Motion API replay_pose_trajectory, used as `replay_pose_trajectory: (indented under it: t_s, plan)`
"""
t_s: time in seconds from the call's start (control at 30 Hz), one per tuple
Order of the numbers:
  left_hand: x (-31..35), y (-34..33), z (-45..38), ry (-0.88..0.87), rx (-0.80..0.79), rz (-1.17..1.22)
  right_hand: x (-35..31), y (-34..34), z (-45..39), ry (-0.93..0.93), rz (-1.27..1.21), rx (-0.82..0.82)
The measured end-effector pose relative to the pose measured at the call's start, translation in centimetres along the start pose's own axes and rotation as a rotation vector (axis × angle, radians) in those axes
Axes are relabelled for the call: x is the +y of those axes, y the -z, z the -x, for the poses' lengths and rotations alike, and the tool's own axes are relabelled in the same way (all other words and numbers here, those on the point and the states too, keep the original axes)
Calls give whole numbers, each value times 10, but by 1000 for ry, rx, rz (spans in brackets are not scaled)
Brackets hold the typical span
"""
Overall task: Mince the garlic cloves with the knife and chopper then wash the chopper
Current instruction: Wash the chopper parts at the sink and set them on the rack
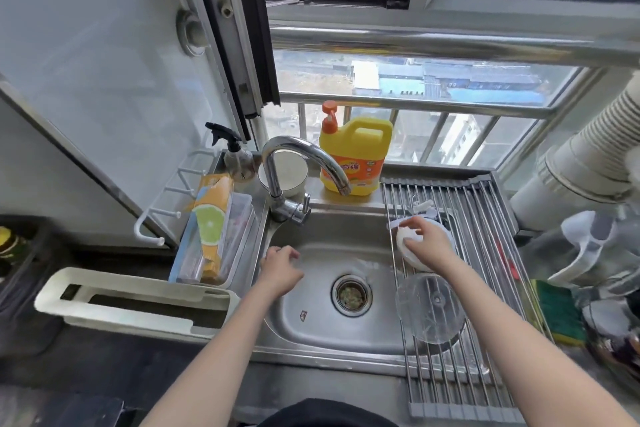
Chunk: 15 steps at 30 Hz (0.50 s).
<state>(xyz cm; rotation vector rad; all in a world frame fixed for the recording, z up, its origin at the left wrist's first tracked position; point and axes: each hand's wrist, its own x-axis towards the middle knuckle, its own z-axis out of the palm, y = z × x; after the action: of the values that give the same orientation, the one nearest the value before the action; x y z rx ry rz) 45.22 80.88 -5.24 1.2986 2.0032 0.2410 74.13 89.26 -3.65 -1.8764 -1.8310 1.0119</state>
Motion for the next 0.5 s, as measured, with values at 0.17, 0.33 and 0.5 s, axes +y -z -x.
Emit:
replay_pose_trajectory:
  t_s: [0.17, 0.33, 0.5]
  plan:
    - [3, 3, -6, -71, 12, 74, 9, 21, -27, -46, 147, 158]
    - [-7, 7, -11, -53, 26, 154, 22, 35, -57, -145, 314, 170]
    - [-12, 8, -11, -29, 69, 226, 34, 36, -76, -226, 285, 23]
